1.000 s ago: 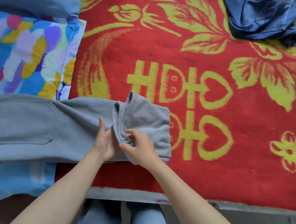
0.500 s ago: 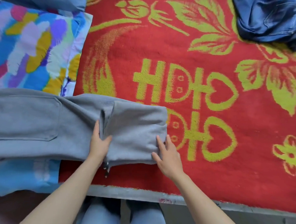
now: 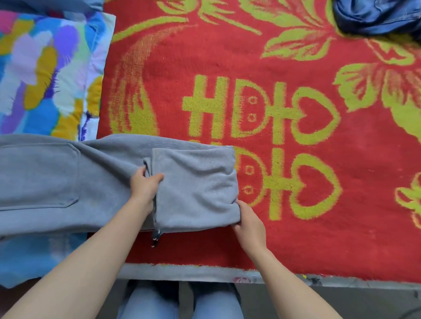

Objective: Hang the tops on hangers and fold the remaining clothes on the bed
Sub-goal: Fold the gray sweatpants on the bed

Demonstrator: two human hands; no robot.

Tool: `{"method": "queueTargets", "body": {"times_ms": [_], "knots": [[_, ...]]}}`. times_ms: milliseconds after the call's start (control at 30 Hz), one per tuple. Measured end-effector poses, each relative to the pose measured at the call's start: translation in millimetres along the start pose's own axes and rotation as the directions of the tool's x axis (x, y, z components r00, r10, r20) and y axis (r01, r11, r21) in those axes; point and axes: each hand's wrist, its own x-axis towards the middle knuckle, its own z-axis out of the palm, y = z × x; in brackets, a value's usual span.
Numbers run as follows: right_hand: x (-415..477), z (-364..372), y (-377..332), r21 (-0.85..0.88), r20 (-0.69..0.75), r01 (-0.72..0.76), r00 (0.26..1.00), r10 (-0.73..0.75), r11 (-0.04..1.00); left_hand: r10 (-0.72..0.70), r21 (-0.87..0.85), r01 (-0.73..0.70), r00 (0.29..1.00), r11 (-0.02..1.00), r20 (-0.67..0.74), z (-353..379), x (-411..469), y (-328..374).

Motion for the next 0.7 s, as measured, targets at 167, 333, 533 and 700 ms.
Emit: {"method": "queueTargets", "body": {"times_ms": [167,333,533,700], "knots": [[13.6,-12.9,-17.6,-0.091,-0.511,0.025,0.857,-0.068,0.996,0.298,-0.212,-0.292,0.955,0.933,-0.006,-5.5,8.6,29.4],[-7.6,6.6,-2.3,-0.385,0.029,0.002,1.0,0.01,0.923,-0.054,-0.073,0.057,0.998,0.996,0.041,0.5,11.1,-14.7],[-16.9,9.3,10.3,-0.213,0.15,0.053,0.988,-0.021,0.976,-0.148,-0.025,0.152,0.982,0.988,0.115,-9.6,-5.2,-46.6],[-20.9,4.5,8.4,-0.129,-0.058,0.108,0.992,-0.116,0.986,-0.146,0.064,0.137,0.973,0.989,0.177,-9.6,-9.6,-36.1]]}}
